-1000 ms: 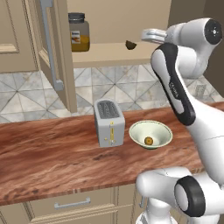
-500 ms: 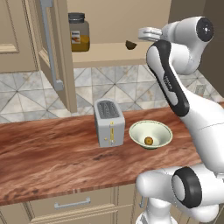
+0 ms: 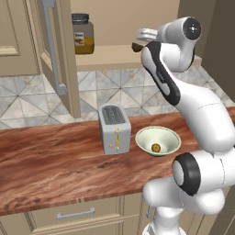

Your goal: Open the cabinet. Pick the kiwi and apple from the cabinet and place them into the bowl. Then close the cabinet.

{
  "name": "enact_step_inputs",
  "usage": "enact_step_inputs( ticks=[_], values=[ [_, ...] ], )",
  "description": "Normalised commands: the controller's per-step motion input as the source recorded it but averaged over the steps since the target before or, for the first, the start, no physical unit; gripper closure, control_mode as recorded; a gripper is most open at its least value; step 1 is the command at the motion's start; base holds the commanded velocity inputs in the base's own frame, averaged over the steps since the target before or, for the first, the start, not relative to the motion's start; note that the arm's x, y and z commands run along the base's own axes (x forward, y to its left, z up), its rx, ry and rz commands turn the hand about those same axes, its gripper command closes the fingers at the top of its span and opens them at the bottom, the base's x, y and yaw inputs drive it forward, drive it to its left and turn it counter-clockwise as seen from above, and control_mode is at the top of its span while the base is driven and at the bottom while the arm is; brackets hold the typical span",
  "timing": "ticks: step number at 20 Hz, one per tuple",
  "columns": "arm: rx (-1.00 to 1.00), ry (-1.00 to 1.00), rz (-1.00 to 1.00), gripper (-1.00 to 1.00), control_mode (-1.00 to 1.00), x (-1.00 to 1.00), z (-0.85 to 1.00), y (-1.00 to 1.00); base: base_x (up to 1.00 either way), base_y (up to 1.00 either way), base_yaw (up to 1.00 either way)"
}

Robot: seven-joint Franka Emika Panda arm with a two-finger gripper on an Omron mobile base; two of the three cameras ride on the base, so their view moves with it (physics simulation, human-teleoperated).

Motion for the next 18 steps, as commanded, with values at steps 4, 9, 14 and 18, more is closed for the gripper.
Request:
enact_step_inputs(
  ticks=[4, 9, 14, 18],
  values=[
    [0.00, 0.10, -0.05, -1.00, -1.00, 0.65, 0.00, 0.03, 0.00, 0.00, 0.00],
    [0.00, 0.13, 0.00, -1.00, -1.00, 0.58, 0.00, 0.09, 0.00, 0.00, 0.00],
    [0.00, 0.13, 0.00, -1.00, -1.00, 0.54, -0.04, 0.06, 0.00, 0.00, 0.00],
    [0.00, 0.01, 0.00, -1.00, -1.00, 0.30, -0.12, 0.00, 0.00, 0.00, 0.00]
  ],
)
